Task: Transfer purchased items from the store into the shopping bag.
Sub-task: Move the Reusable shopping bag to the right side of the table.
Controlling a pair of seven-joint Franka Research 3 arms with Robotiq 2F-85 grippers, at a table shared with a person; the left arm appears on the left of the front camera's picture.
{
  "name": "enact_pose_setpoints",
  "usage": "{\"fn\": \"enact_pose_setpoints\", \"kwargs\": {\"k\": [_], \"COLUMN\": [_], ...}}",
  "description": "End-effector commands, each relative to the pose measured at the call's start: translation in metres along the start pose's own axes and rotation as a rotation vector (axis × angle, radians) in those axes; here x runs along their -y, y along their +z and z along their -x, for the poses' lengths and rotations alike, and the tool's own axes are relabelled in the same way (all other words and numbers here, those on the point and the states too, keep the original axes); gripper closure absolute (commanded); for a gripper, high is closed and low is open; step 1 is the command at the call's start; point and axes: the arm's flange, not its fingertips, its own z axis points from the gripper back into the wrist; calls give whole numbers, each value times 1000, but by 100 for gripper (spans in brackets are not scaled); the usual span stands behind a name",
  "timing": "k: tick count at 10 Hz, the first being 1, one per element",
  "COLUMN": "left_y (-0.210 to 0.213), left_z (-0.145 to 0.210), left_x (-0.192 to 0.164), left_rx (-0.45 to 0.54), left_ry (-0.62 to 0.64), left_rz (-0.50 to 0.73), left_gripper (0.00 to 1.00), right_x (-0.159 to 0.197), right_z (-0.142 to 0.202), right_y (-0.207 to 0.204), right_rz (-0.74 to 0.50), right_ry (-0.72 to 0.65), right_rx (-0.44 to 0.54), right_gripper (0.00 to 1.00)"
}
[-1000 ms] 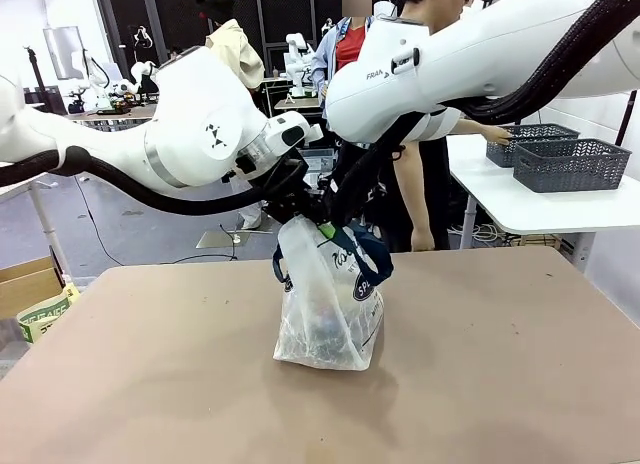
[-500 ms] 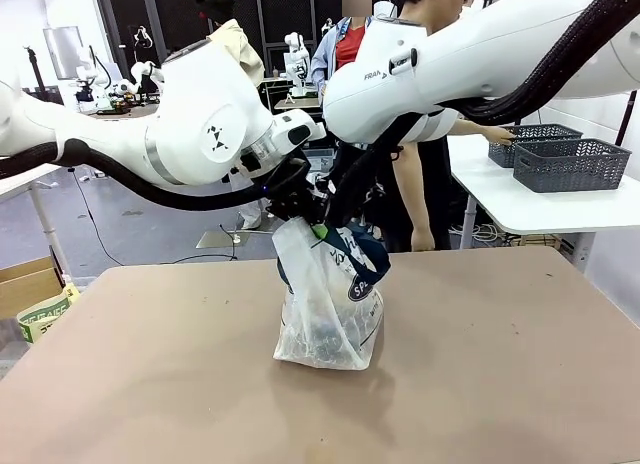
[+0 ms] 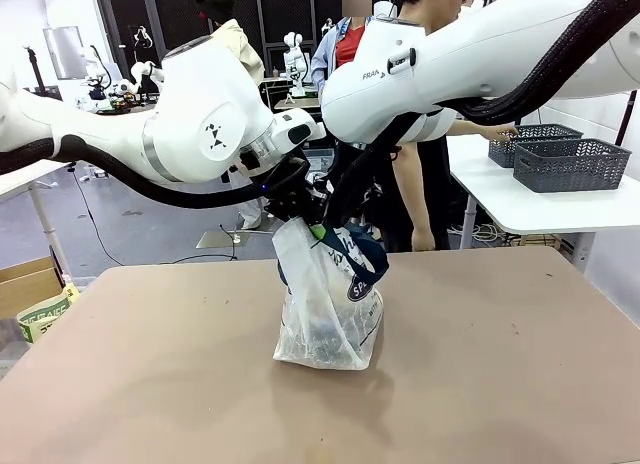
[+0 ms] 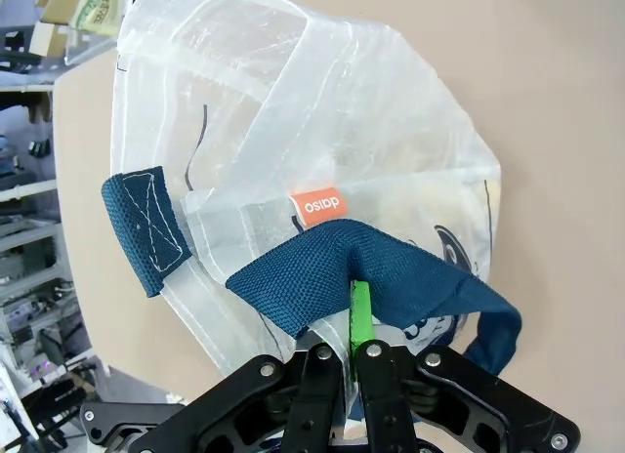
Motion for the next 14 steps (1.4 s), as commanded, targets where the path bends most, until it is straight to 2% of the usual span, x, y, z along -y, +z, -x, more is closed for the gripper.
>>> {"fn": "enact_pose_setpoints", "kwargs": {"k": [1, 2, 3, 7, 12, 13, 14], "left_y": [8, 8, 1, 1, 1, 1, 1], "left_z": [5, 5, 0, 0, 0, 0, 0], "left_x": [-1, -1, 0, 0, 0, 0, 0], "left_rx": [-32, -19, -3, -3, -3, -3, -3], "left_ry": [17, 6, -1, -1, -1, -1, -1], "left_rz": [-50, -56, -5, -5, -5, -5, -5], "left_gripper": [100, 100, 100, 100, 100, 100, 100], "right_x": [9, 9, 9, 27, 80, 91, 101], "right_z": [-4, -3, -2, 19, 43, 53, 60], "right_y": [2, 4, 7, 27, 61, 72, 83], "right_rz": [-26, -38, -57, -121, -186, -241, -248], "right_ry": [17, 33, 46, 126, 209, 343, 418], "right_rx": [-10, -8, -7, 11, 3, -10, 3], "right_gripper": [100, 100, 80, 2, 0, 0, 0]}}
